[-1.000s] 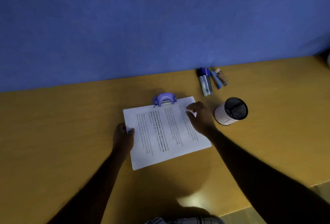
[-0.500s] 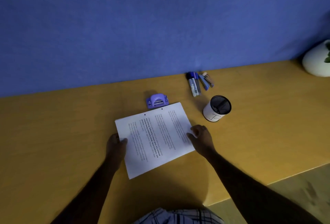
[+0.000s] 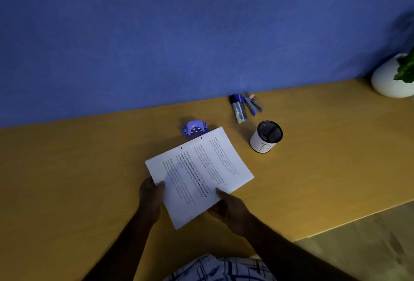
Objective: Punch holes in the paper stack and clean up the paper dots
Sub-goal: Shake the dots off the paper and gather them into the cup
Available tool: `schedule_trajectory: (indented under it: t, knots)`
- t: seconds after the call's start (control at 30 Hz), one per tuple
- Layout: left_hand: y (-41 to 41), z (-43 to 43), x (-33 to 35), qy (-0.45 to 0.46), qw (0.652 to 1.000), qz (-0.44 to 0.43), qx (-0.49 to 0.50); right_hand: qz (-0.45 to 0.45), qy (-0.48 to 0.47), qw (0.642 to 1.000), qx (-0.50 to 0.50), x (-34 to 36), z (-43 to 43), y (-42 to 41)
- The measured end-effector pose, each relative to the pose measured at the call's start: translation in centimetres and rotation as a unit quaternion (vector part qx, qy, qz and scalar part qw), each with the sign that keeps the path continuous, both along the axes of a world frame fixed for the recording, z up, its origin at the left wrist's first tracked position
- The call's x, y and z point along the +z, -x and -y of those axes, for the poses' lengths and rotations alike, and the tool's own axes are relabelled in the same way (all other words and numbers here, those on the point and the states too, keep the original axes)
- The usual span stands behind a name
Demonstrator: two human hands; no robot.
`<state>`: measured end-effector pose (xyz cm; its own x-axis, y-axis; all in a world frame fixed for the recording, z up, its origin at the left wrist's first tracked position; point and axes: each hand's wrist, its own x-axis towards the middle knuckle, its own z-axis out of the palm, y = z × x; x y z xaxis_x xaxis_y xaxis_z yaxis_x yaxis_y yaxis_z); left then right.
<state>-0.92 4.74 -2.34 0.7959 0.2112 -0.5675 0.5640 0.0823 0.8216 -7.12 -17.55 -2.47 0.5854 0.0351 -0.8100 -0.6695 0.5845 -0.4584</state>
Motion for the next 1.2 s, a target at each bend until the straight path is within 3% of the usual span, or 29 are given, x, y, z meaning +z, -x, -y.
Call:
schedule_trajectory:
  t: [0.13, 0.4, 0.63, 0.87, 1.0, 1.2]
  knots:
    - [0.5, 0.8, 0.4, 0.004, 1.000, 0.010, -0.007, 0.063, -0.033, 0.994, -0.080, 0.3, -0.5, -0.9]
    - [0.6, 0.1, 1.0, 0.028, 0.998, 0.033, -0.050, 0.149, 0.153, 0.976, -0.044, 2.0, 2.4, -2.1]
    - [-1.3, -1.8, 2.8, -0.047, 0.995, 0.074, -0.053, 0.286, 0.288, 0.913, 0.038, 4.9, 4.7, -3.7]
    - [-3.4, -0.4, 8.2, -0.097, 0.951, 0.200, -0.213, 0.384, 0.306, 0.867, 0.081, 9.5, 4.7, -5.2]
    - [-3.6, 1.1, 10.2, -0.109, 0.938, 0.269, -0.191, 0.407, 0.316, 0.854, 0.072, 11.0, 4.2, -5.5]
    - [-2.6, 2.0, 11.2, -0.111, 0.929, 0.307, -0.175, 0.417, 0.297, 0.858, 0.035, 12.4, 4.1, -5.9]
